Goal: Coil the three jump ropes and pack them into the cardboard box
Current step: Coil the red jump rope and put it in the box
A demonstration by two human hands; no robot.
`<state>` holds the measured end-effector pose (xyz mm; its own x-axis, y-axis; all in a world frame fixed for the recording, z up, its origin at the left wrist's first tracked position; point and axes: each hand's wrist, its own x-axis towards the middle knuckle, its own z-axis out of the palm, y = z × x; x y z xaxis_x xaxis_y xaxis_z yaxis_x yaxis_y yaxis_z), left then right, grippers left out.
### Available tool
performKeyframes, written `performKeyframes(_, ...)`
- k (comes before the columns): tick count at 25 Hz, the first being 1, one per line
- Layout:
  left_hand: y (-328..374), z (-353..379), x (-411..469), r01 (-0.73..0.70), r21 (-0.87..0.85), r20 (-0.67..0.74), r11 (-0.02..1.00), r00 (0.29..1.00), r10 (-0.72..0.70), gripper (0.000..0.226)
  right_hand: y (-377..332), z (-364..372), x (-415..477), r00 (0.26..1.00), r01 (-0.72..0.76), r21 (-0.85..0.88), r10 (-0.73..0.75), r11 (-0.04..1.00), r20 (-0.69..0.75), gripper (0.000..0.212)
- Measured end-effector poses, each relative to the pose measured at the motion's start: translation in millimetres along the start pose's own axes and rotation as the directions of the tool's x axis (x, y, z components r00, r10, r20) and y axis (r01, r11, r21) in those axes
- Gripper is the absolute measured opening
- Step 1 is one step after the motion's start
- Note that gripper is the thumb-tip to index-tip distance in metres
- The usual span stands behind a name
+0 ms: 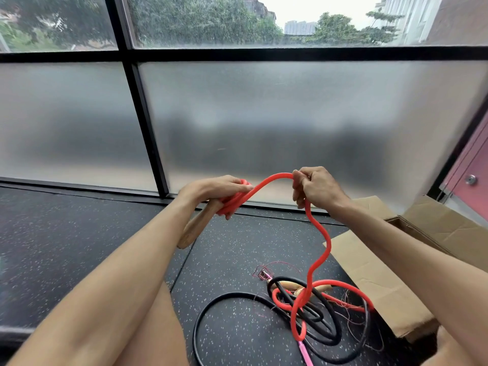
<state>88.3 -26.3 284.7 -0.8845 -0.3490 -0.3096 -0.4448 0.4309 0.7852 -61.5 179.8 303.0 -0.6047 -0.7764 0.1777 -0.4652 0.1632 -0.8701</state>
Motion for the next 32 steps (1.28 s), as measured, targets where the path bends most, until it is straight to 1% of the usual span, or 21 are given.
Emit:
performKeyframes(3,15.2,1.2,-11.6,-0.017,-0.094,-0.004,0.995,1.0,0.017,0.041,0.2,-9.2,1.9,0.983,-0.17,0.197,0.152,0.966,0.108,0.039)
performKeyframes(5,29.5,3.7,-21.3,-0.03,-0.093,0.037,0.995,0.999,0.034,0.05,3.8,-13.9,4.0,0.969,-0.233,0.284,0.198,0.93,0.147,0.04)
performKeyframes(6,35.8,5.9,-25.5,-0.035,-0.065,0.073,0.997,0.997,0.039,0.056,6.2,-15.3,5.4,0.971,-0.232,0.293,0.201,0.928,0.132,0.04)
performKeyframes(7,41.2,8.9,-28.5,-0.047,-0.03,0.109,0.998,0.993,0.05,0.06,8.5,-16.2,5.5,0.977,-0.211,0.271,0.192,0.939,0.096,0.041)
performKeyframes(9,47.6,15.3,-29.2,-0.082,0.003,0.155,0.997,0.985,0.08,0.055,14.4,-15.3,4.9,0.989,-0.147,0.187,0.148,0.971,0.007,0.041)
performKeyframes(11,47.7,19.1,-25.8,-0.09,-0.041,0.129,0.995,0.987,0.094,0.045,20.5,-12.3,4.1,0.993,-0.103,0.134,0.11,0.986,-0.042,0.04)
performKeyframes(13,46.2,18.5,-21.5,-0.089,-0.135,0.061,0.987,0.993,0.097,0.044,24.9,-12.0,2.6,0.996,-0.082,0.088,0.085,0.993,-0.034,0.042)
performKeyframes(14,45.3,16.9,-20.2,-0.085,-0.174,0.016,0.981,0.996,0.089,0.046,25.7,-13.3,0.6,0.996,-0.086,0.052,0.086,0.995,0.009,0.046)
performKeyframes(16,42.8,13.7,-18.2,-0.066,-0.266,-0.07,0.962,0.996,0.049,0.048,27.5,-19.9,-5.4,0.973,-0.138,-0.04,0.143,0.99,0.184,0.052)
performKeyframes(17,41.4,12.5,-17.1,-0.059,-0.326,-0.106,0.943,0.994,0.026,0.046,29.0,-24.5,-10.6,0.934,-0.167,-0.117,0.195,0.979,0.298,0.051)
performKeyframes(19,40.8,11.7,-15.1,-0.06,-0.417,-0.16,0.907,0.987,-0.008,0.041,37.0,-29.6,-22.9,0.808,-0.199,-0.264,0.31,0.944,0.5,0.048)
performKeyframes(20,41.5,12.3,-14.1,-0.064,-0.439,-0.174,0.896,0.985,-0.015,0.04,42.5,-29.1,-28.1,0.758,-0.214,-0.292,0.347,0.932,0.553,0.045)
performKeyframes(21,42.5,13.5,-12.3,-0.067,-0.454,-0.183,0.888,0.983,-0.02,0.04,47.2,-26.8,-31.3,0.739,-0.236,-0.292,0.366,0.927,0.565,0.039)
performKeyframes(22,43.5,15.2,-10.5,-0.068,-0.464,-0.194,0.883,0.981,-0.026,0.04,48.2,-23.1,-32.5,0.746,-0.261,-0.263,0.367,0.929,0.556,0.029)
performKeyframes(23,44.4,16.1,-9.5,-0.069,-0.458,-0.212,0.886,0.977,-0.033,0.039,44.4,-20.0,-32.2,0.773,-0.29,-0.206,0.356,0.935,0.526,0.02)
performKeyframes(24,45.6,16.6,-9.1,-0.073,-0.44,-0.236,0.895,0.971,-0.037,0.039,37.7,-19.2,-30.1,0.814,-0.314,-0.129,0.337,0.941,0.473,0.015)
performKeyframes(26,45.1,16.5,-8.1,-0.093,-0.41,-0.271,0.907,0.962,-0.024,0.039,17.5,-25.5,-23.1,0.9,-0.311,0.035,0.282,0.95,0.333,0.014)
performKeyframes(27,44.0,16.6,-7.7,-0.102,-0.406,-0.275,0.908,0.961,-0.015,0.039,5.5,-31.3,-19.4,0.927,-0.293,0.108,0.255,0.95,0.275,0.016)
performKeyframes(29,43.3,19.5,-6.3,-0.113,-0.411,-0.252,0.905,0.968,0.006,0.04,-19.4,-42.6,-14.0,0.956,-0.266,0.221,0.227,0.938,0.184,0.019)
performKeyframes(32,49.0,33.8,-3.4,-0.137,-0.43,-0.163,0.892,0.984,0.073,0.043,-56.1,-51.3,-6.5,0.969,-0.247,0.322,0.23,0.914,0.09,0.02)
